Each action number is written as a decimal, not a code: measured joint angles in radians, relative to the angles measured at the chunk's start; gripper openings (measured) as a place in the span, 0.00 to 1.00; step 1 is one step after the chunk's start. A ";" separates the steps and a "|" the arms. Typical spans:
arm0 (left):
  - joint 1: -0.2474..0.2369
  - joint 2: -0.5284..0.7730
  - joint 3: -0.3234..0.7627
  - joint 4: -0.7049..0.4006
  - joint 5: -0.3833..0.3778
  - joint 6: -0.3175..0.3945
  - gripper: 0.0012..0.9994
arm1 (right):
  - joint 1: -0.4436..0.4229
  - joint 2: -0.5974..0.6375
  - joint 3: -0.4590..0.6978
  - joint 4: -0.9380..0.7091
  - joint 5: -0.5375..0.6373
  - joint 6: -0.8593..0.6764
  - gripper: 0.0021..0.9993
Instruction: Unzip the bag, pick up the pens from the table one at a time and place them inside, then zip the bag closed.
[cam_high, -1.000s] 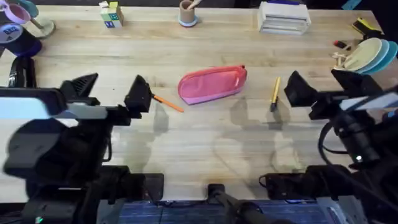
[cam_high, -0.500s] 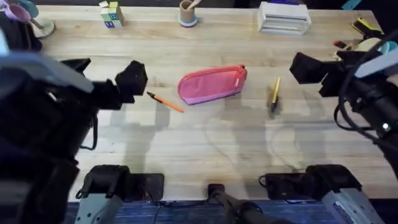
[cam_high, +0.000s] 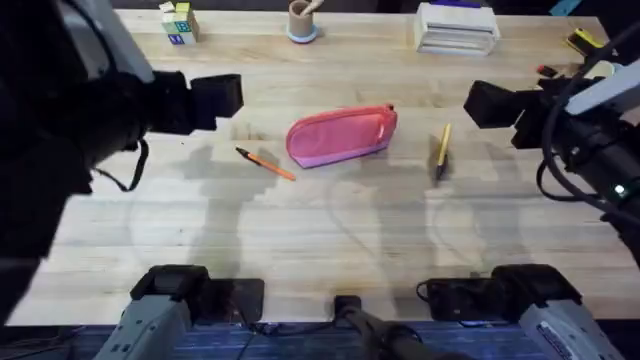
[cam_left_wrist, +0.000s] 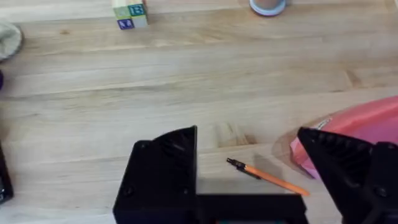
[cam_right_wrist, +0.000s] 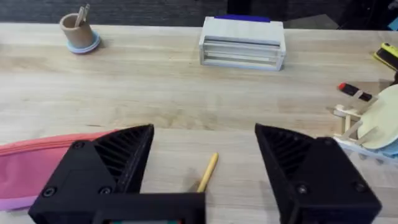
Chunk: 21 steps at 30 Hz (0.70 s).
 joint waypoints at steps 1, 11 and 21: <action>0.000 0.019 0.015 -0.010 0.011 0.010 0.99 | 0.000 0.000 0.000 0.000 0.000 0.000 1.00; 0.000 0.153 0.096 -0.071 0.086 0.070 0.99 | 0.000 0.000 0.000 0.000 -0.002 0.000 1.00; 0.000 0.157 0.113 -0.114 0.304 0.314 0.99 | 0.000 0.000 0.000 0.030 -0.002 0.000 1.00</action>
